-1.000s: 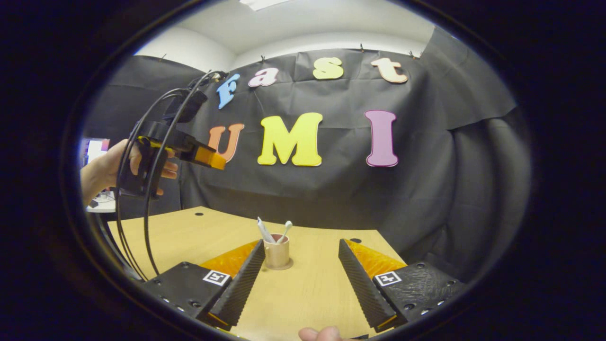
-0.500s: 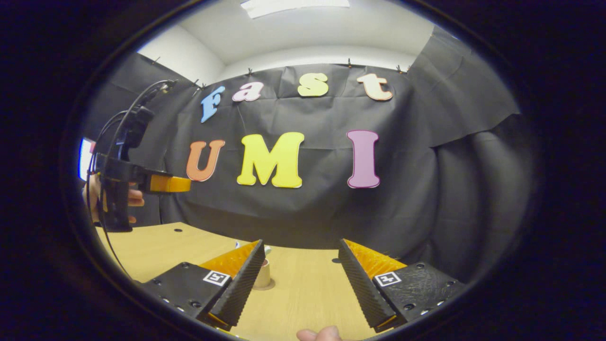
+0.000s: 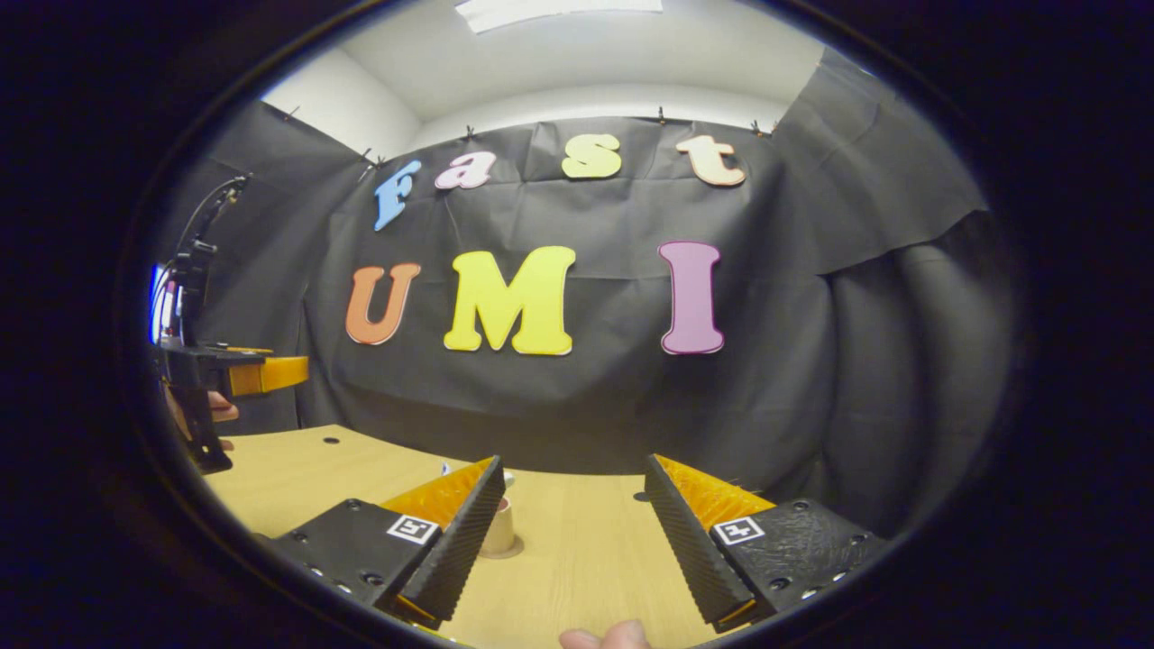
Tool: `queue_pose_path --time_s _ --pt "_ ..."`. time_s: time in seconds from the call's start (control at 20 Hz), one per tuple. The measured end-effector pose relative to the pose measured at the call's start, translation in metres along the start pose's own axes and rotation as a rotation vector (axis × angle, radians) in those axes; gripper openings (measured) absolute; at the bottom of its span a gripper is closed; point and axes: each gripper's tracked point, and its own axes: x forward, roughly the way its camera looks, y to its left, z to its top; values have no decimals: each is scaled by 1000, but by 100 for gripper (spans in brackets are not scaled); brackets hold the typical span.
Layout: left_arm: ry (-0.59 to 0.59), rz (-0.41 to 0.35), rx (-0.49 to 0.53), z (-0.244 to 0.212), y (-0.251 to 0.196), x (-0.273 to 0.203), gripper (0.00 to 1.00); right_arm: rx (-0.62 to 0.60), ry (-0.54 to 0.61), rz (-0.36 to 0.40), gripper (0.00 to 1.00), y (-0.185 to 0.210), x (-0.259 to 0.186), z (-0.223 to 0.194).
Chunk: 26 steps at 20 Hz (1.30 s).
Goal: Put the toothbrush and toothpaste on the desktop into the cup, then pick up the cup and place it on the coaster on the desktop.
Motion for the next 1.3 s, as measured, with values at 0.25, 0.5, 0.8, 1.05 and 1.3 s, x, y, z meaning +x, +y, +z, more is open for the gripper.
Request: queue_pose_path --time_s 0.25,0.5,0.8,1.05,1.3 --pt "-11 3 13 2 0 -15 98 -32 -10 -18 94 5 -2 3" --pt "-29 18 24 15 4 -39 98 -38 -40 -60 94 6 -19 24" --pt "1 37 -3 7 -1 -73 98 -36 -47 -73 94 7 -39 44" --pt "-20 33 18 15 -12 -94 98 -36 -83 -87 94 -6 -52 74" --pt "-50 -4 -12 25 -25 -105 98 15 -58 -107 95 -14 -69 64"
